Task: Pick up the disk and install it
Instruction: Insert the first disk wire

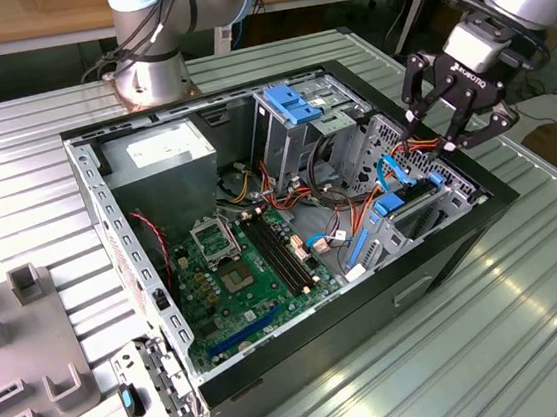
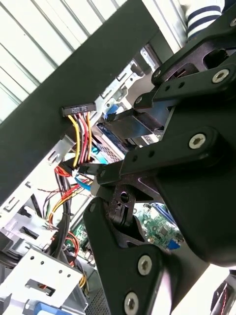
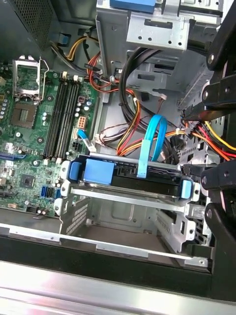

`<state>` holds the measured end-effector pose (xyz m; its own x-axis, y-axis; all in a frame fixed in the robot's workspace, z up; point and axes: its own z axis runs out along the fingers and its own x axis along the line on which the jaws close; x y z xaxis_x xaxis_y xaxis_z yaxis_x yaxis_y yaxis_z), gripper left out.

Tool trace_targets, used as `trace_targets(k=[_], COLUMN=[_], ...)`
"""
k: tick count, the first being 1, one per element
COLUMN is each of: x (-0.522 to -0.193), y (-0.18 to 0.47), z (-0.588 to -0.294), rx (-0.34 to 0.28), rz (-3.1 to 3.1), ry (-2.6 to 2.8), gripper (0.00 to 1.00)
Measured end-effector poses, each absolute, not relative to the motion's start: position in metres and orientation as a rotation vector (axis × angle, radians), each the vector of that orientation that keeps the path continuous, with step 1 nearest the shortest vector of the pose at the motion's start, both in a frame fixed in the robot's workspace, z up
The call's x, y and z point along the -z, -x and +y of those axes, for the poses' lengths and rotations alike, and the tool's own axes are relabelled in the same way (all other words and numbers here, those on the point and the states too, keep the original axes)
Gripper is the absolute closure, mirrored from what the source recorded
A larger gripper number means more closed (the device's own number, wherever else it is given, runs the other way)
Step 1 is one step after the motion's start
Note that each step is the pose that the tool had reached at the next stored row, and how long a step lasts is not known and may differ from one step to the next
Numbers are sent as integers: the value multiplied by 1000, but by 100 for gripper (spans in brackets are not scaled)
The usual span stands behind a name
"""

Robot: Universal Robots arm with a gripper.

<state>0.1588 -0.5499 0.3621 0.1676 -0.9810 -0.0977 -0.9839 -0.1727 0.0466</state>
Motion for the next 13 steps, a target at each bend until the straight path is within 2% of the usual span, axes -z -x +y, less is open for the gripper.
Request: trace_targets(k=[13], x=[-368], y=[-174], z=[-550], rx=[-163], rz=[2001], ry=[2381], gripper=[52])
